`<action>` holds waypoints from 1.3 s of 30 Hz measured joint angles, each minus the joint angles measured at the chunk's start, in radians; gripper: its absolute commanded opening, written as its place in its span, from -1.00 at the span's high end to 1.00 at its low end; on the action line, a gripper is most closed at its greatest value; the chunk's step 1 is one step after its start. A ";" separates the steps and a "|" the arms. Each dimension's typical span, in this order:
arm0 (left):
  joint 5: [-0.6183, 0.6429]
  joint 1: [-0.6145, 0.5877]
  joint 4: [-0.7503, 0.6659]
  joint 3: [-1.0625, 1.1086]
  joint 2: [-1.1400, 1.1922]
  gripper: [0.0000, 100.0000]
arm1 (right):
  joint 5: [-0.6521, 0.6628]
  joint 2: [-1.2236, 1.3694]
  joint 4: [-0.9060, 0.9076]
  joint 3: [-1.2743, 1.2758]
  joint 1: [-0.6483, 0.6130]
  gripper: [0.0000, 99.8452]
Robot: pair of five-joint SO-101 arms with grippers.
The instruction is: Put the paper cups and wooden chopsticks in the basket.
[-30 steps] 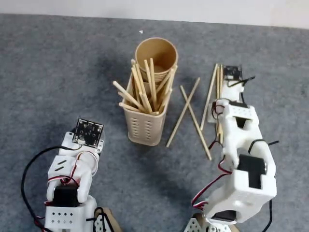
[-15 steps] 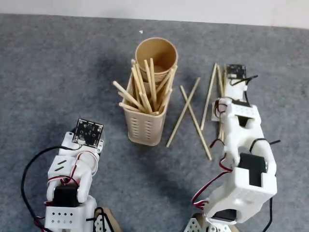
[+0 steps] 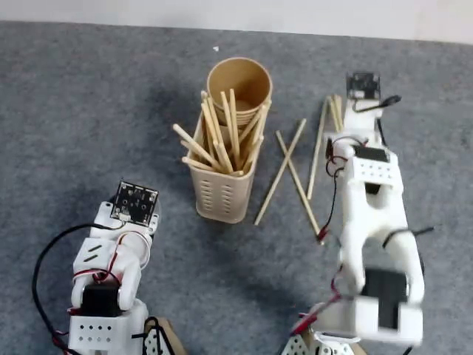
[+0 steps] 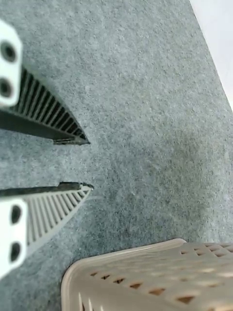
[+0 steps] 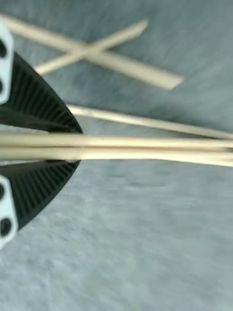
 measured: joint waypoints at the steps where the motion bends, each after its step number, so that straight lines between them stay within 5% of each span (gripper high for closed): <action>1: 0.000 0.000 0.000 0.000 0.000 0.68 | 0.000 -0.055 -0.005 0.002 -0.009 0.99; 7: 0.000 0.000 0.000 0.000 0.000 0.68 | 0.000 -0.402 -0.180 0.118 -0.104 0.99; 19: 0.000 0.000 0.000 0.000 0.000 0.68 | 0.000 -0.910 -1.025 0.795 -0.273 0.99; 39: 0.000 0.000 0.000 0.000 0.000 0.68 | 0.000 -0.982 -1.464 0.845 -0.597 0.99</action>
